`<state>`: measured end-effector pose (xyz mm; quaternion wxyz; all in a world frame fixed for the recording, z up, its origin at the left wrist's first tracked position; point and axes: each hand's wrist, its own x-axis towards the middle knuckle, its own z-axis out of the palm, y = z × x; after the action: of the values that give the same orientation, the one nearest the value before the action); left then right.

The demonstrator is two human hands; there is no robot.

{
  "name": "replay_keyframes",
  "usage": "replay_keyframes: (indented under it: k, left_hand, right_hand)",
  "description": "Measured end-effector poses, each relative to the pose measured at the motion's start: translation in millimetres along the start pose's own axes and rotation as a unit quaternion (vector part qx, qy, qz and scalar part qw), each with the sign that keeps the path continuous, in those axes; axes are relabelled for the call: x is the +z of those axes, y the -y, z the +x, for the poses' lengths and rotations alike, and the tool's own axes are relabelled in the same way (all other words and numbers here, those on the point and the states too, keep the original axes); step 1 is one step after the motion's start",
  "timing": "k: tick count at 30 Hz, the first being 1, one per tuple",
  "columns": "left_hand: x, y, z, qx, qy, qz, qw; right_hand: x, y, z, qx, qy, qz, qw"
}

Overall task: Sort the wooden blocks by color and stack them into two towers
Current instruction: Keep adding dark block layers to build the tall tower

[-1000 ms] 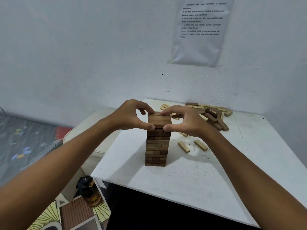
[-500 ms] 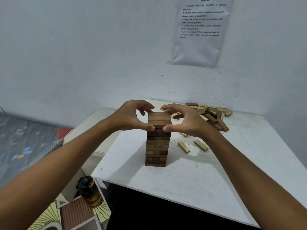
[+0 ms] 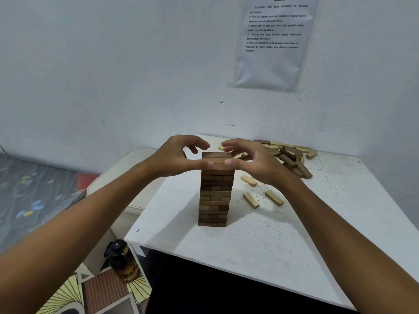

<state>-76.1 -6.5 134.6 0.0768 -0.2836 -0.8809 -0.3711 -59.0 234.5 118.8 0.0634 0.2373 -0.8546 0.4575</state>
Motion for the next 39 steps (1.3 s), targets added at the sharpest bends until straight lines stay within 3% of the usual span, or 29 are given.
replay_keyframes:
  k: [15, 26, 32, 39]
  left_hand:
    - [1.6, -43.8, 29.3, 0.049, -0.014, 0.009, 0.999]
    - [8.1, -94.5, 78.3, 0.121, 0.068, 0.059, 0.989]
    - [6.3, -75.6, 120.5, 0.110, 0.109, 0.086, 0.984]
    - [36.9, -3.1, 184.0, 0.103, 0.172, 0.119, 0.972]
  right_hand:
    - [-43.8, 6.7, -19.3, 0.027, -0.077, -0.042, 0.996]
    - [-120.4, 16.0, -53.3, 0.071, -0.118, -0.108, 0.985]
    - [-142.5, -11.0, -44.7, 0.108, -0.122, -0.126, 0.979]
    - [-146.0, -88.0, -4.7, 0.149, -0.110, -0.125, 0.975]
